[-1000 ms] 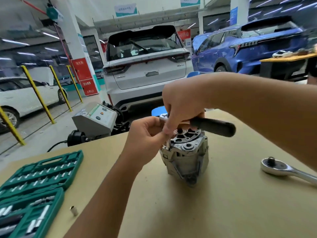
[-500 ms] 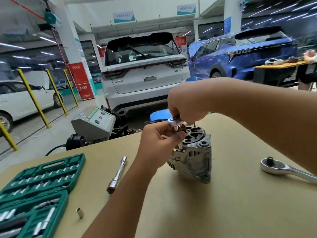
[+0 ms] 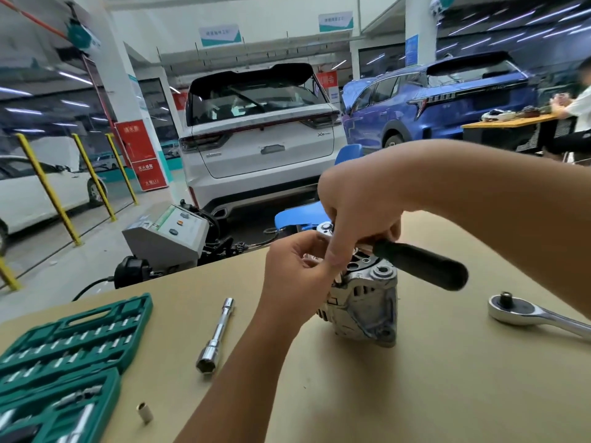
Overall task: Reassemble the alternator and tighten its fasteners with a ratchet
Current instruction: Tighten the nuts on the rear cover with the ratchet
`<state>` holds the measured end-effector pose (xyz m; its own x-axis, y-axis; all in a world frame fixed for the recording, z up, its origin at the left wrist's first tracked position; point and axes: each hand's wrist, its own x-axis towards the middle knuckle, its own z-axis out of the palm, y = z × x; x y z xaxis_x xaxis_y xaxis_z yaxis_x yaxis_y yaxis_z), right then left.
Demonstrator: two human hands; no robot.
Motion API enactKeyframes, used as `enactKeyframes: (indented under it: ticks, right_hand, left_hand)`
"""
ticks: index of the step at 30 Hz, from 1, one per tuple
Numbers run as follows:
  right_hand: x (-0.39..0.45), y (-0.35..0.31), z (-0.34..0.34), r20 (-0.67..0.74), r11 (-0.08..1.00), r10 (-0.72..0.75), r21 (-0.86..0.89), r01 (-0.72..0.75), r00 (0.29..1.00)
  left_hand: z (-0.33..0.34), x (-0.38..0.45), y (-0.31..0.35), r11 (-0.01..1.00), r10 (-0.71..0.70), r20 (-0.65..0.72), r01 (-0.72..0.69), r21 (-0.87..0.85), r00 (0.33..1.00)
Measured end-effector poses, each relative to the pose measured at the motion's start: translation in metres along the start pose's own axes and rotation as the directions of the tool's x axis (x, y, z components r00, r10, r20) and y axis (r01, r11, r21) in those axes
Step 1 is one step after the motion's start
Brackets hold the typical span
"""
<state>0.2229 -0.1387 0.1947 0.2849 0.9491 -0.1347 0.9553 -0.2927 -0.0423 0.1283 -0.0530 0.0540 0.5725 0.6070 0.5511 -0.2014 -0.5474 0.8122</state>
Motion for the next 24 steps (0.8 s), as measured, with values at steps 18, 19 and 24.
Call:
enactKeyframes:
  ticks: [18, 19, 24]
  right_hand:
    - [-0.008, -0.005, 0.010, -0.212, 0.963, -0.057, -0.268, -0.002, 0.976]
    - [-0.010, -0.006, 0.007, -0.182, 0.972, -0.047, -0.237, 0.002, 0.982]
    - [-0.005, 0.000, 0.011, -0.279, 0.954, -0.057, -0.298, -0.030, 0.959]
  left_hand:
    - [0.012, -0.001, -0.003, 0.998, 0.061, -0.093, -0.060, 0.015, 0.994]
    - [0.012, -0.002, -0.003, 0.998, 0.066, -0.102, -0.066, 0.002, 0.993]
    - [0.006, 0.002, -0.006, 0.999, 0.014, -0.059, -0.016, -0.031, 0.998]
